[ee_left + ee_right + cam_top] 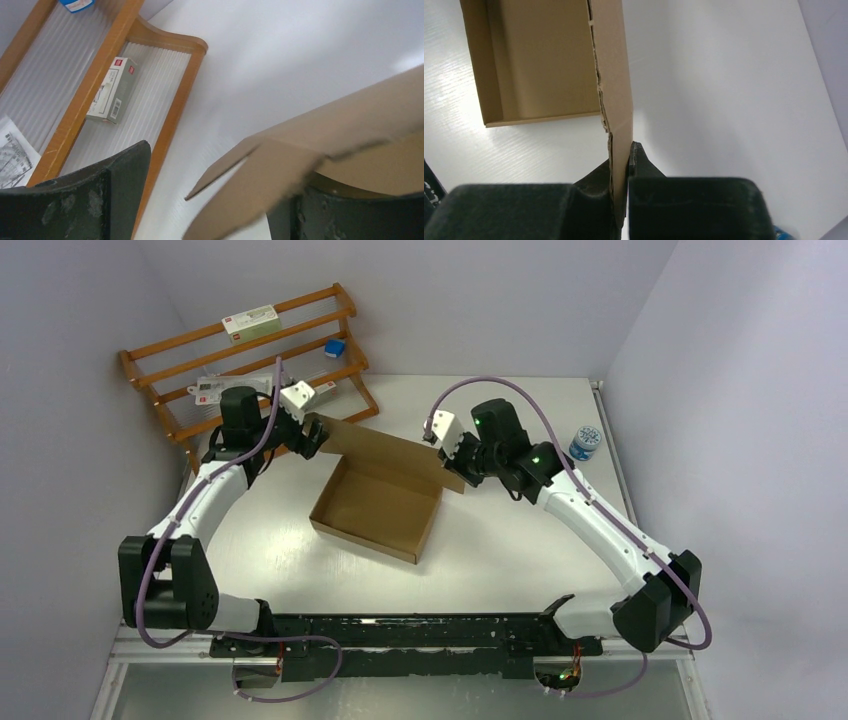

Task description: Fold the paper box

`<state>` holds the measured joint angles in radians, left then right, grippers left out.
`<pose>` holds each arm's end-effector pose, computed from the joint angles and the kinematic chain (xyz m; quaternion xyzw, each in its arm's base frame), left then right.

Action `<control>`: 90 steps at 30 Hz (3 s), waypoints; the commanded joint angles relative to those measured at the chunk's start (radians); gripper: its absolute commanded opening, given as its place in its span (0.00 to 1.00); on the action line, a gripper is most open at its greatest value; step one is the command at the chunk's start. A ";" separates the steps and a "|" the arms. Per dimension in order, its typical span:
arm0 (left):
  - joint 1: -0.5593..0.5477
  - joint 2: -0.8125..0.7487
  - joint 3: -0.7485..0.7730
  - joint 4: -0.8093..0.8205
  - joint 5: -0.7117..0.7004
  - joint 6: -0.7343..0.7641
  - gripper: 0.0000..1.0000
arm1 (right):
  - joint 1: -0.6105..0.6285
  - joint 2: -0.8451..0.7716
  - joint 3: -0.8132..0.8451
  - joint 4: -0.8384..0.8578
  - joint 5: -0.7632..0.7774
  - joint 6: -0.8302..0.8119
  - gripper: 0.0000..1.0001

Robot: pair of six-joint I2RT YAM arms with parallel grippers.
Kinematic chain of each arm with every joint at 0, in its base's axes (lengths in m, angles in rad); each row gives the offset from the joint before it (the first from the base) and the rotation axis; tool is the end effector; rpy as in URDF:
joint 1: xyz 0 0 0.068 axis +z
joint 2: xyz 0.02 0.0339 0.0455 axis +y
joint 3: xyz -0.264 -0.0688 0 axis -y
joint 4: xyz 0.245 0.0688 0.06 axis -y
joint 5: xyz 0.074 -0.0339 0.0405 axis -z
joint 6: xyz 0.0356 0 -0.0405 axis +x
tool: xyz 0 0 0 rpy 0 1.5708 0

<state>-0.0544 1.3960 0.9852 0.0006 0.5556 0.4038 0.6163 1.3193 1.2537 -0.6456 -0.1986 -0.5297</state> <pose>0.3168 -0.0361 0.2891 0.3291 0.7491 -0.1342 0.5591 0.2287 0.1706 0.3419 -0.5251 0.7377 0.1080 0.4103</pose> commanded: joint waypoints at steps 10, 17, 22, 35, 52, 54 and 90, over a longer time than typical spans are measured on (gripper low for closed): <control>0.008 -0.038 0.070 -0.228 0.256 0.188 0.57 | -0.006 -0.066 -0.033 0.074 0.141 -0.049 0.00; 0.006 -0.034 0.075 -0.225 0.296 0.135 0.34 | -0.005 -0.057 -0.053 0.139 0.177 0.012 0.00; -0.005 -0.039 0.050 -0.158 0.316 0.019 0.27 | -0.006 -0.027 -0.028 0.140 0.193 0.093 0.00; -0.207 -0.047 0.107 -0.166 -0.105 -0.308 0.20 | -0.002 -0.065 -0.068 0.312 0.348 0.405 0.00; -0.311 -0.040 0.077 -0.043 -0.244 -0.783 0.29 | -0.001 -0.018 -0.190 0.526 0.499 0.646 0.01; -0.316 -0.049 0.057 -0.029 -0.271 -0.829 0.31 | 0.001 -0.014 -0.194 0.531 0.504 0.654 0.01; -0.264 -0.196 0.086 -0.400 -0.470 -0.281 0.66 | 0.001 -0.088 -0.329 0.678 0.484 0.477 0.09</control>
<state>-0.3359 1.2049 1.1046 -0.4633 0.0349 0.0586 0.6147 1.2522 0.9291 -0.0147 0.2932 -0.0433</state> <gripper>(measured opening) 0.662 0.085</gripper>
